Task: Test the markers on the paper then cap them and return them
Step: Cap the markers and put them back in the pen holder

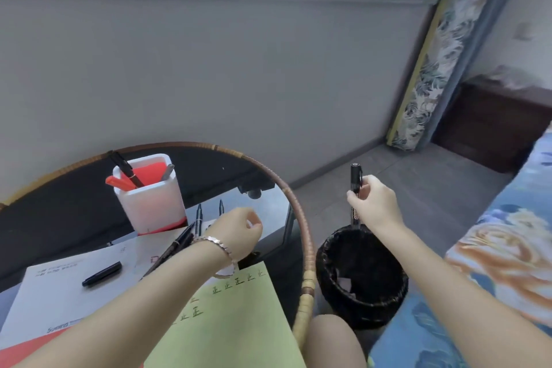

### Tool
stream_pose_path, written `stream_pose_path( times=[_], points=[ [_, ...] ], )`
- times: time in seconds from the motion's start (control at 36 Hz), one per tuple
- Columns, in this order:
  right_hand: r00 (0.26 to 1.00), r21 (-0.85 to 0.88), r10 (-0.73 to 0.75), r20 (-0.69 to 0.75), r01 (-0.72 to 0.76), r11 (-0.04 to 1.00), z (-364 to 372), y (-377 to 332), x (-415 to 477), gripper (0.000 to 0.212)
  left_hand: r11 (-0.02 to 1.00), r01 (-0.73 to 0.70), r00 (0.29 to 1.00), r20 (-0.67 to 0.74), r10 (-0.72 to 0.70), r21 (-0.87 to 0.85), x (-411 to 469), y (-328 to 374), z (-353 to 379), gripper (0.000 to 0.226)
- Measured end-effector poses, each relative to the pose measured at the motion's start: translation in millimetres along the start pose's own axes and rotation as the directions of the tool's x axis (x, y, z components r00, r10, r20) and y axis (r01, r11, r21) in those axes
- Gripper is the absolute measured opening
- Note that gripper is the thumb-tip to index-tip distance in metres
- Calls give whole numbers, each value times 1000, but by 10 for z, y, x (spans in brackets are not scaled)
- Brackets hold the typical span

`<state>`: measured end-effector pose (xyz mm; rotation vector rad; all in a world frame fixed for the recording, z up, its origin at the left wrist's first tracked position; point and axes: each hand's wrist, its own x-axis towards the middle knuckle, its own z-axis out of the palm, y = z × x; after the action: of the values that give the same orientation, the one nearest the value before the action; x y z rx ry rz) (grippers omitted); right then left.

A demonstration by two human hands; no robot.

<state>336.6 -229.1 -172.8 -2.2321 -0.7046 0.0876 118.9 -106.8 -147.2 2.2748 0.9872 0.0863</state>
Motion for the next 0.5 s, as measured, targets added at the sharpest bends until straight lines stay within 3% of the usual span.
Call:
stream_pose_path(
  times=[0.22, 0.39, 0.5],
  points=[
    [990, -133, 144, 6, -142, 981, 27, 474, 185, 48, 1000, -4, 999, -49, 4, 0, -64, -120, 2, 15],
    [991, -45, -56, 121, 62, 997, 149, 90, -90, 30, 1000, 4, 996, -88, -5, -8, -193, -296, -114, 15],
    [941, -11, -206, 268, 216, 976, 232, -414, -381, 17, 999, 33, 991, -133, -36, -22, -295, -480, -241, 13]
  ],
)
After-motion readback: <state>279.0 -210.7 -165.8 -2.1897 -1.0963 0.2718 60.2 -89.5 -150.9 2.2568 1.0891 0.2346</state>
